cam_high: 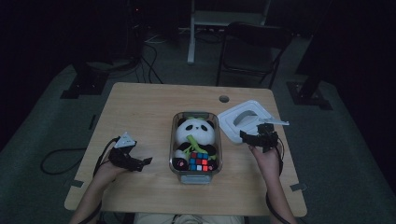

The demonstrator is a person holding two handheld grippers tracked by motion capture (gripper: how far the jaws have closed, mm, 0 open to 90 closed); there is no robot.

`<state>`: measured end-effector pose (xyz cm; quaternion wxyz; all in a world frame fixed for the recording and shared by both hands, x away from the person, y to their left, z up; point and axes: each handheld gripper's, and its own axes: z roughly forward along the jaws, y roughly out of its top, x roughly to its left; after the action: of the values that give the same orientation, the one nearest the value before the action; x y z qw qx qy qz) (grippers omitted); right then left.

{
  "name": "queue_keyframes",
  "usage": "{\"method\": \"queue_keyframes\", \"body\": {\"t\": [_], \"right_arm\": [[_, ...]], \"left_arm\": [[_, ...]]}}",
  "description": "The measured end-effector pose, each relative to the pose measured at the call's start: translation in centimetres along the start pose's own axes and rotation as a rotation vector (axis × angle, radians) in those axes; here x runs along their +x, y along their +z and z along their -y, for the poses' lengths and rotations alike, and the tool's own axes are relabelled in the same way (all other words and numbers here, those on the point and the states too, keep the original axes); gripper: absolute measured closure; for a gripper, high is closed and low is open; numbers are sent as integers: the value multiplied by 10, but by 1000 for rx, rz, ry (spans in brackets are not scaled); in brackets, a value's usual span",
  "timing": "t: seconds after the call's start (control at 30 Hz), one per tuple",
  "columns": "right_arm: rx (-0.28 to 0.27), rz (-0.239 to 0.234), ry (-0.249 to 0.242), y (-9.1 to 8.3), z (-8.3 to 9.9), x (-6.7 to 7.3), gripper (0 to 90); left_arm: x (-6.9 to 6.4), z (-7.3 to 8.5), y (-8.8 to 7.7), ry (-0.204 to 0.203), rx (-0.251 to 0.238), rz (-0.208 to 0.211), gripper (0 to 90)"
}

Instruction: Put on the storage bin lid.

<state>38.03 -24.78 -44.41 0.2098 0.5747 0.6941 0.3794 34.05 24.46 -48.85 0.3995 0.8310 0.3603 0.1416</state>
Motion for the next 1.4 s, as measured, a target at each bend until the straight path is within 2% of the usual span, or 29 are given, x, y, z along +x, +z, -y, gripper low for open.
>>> {"method": "queue_keyframes", "body": {"t": [0.1, 0.3, 0.6, 0.7, 0.8, 0.9, 0.93, 1.13, 1.23, 1.37, 1.4], "right_arm": [[3, 4, 25, 8, -2, -5, 140], [21, 55, 47, 34, -8, -12, 151], [25, 84, 74, 64, -16, -10, 170], [20, 126, 77, 77, -19, -8, 194], [39, 161, 106, 92, -23, -8, 196], [49, 190, 118, 105, -26, -6, 197], [57, 212, 118, 110, -27, -4, 204], [83, 272, 139, 131, -28, 2, 287], [76, 295, 136, 136, -28, 5, 401], [65, 267, 124, 136, -28, 7, 547], [70, 264, 121, 136, -29, 7, 554]], "left_arm": [[-2, 2, 7, -2, 4, 10, 6], [-9, -1, 20, 13, 12, 43, 6], [-22, -15, 37, 56, 13, 88, 6], [-26, -18, 40, 66, 13, 97, 6], [-27, -19, 41, 72, 14, 101, 6], [-27, -20, 41, 71, 12, 102, 6], [-27, -20, 41, 69, 11, 102, 5], [-28, -22, 39, 78, 10, 102, 6], [-29, -22, 39, 85, 17, 112, 5], [-29, -22, 38, 78, 11, 108, 6], [-28, -23, 37, 77, 10, 109, 6]]}}
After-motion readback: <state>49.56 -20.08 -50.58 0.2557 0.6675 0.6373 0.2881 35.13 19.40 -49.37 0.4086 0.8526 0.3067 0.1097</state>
